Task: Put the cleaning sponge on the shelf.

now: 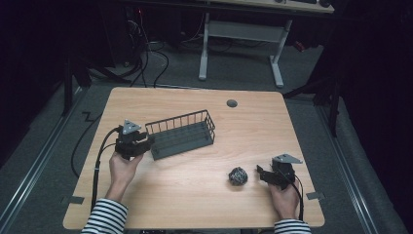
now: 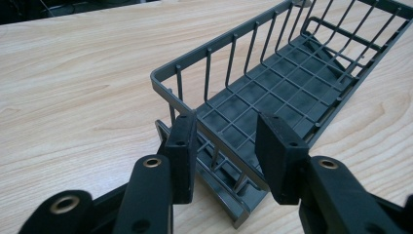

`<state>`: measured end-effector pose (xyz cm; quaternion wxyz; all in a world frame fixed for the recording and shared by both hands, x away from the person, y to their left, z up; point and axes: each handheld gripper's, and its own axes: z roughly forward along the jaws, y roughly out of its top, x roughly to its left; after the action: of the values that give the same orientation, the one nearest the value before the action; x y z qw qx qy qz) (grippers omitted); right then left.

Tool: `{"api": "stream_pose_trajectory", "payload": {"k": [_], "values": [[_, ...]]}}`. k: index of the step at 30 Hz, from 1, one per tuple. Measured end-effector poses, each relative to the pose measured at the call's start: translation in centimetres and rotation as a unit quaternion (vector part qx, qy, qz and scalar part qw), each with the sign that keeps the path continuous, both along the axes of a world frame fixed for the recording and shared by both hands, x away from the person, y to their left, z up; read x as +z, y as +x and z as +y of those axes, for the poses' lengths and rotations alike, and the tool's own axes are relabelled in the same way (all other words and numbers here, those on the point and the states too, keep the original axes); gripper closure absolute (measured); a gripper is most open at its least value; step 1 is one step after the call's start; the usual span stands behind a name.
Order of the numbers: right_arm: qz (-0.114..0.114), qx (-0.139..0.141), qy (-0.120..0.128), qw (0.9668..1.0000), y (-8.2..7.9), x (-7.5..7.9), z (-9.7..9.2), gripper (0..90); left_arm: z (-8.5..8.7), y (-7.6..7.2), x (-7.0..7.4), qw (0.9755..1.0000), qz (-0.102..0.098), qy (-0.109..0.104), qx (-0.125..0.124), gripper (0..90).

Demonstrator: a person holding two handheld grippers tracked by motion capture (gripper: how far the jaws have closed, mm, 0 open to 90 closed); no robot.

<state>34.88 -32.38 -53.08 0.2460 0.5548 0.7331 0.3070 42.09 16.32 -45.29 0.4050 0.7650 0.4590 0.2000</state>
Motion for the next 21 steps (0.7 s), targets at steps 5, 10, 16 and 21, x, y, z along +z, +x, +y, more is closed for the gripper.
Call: {"api": "stream_pose_trajectory", "payload": {"k": [5,10,16,21], "values": [[0.000,-0.001,0.000,1.0000,0.0,0.0,0.0,29.8,-0.6,-0.4,0.1,1.0000,0.001,0.003,-0.008,61.2],[0.000,0.000,0.000,1.0000,0.0,0.0,0.0,29.8,-1.2,-0.7,0.2,0.9998,0.000,0.006,-0.017,61.5],[0.000,0.000,0.000,1.0000,0.0,0.0,0.0,29.8,-1.9,-1.3,0.1,0.9995,-0.002,0.001,-0.031,61.6],[0.000,0.000,0.000,1.0000,0.0,0.0,0.0,29.8,-2.5,-1.8,0.1,0.9991,-0.003,0.003,-0.043,61.9]]}}
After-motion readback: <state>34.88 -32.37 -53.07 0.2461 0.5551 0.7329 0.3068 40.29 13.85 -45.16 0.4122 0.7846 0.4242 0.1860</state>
